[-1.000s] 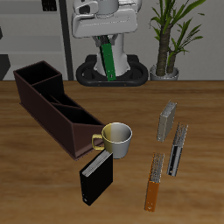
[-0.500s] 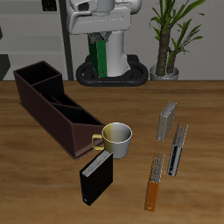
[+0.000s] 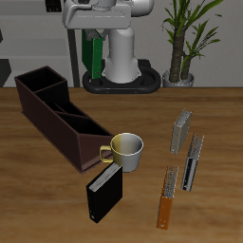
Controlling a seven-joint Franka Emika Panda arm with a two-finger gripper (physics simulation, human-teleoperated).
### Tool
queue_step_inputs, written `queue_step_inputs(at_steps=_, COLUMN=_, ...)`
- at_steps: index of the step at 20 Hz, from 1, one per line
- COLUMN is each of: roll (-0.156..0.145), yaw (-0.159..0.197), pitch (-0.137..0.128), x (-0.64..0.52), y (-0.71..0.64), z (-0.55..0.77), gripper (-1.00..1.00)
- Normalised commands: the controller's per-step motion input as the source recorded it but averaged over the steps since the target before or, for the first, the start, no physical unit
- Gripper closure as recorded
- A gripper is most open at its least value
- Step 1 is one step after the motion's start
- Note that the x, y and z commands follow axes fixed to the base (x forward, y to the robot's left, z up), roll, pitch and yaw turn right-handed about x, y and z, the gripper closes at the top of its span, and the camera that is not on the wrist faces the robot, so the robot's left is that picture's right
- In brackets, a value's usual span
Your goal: Place the green book into the right desk caddy's front compartment
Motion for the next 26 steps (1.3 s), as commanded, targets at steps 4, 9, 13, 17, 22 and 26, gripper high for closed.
queue_step_inputs(at_steps=4, roll=-0.038, yaw=0.06, pitch=-0.017, x=-0.04, y=-0.15, z=0.06, gripper=1.0)
queue_step_inputs(at_steps=9, roll=-0.037, yaw=0.051, pitch=0.013, x=0.06, y=-0.21, z=-0.02, gripper=1.0)
queue_step_inputs(at_steps=13, roll=-0.024, yaw=0.101, pitch=-0.003, x=0.09, y=-0.11, z=-0.04, gripper=1.0)
queue_step_inputs(at_steps=17, roll=0.035, yaw=0.043, pitch=-0.024, x=-0.01, y=0.03, z=0.0, gripper=1.0)
queue_step_inputs(at_steps=22, roll=0.077, yaw=-0.005, pitch=-0.061, x=-0.02, y=-0.13, z=0.13, gripper=1.0)
queue_step_inputs(at_steps=26, roll=-0.006, yaw=-0.046, pitch=-0.005, x=0.06, y=-0.22, z=-0.02, gripper=1.0)
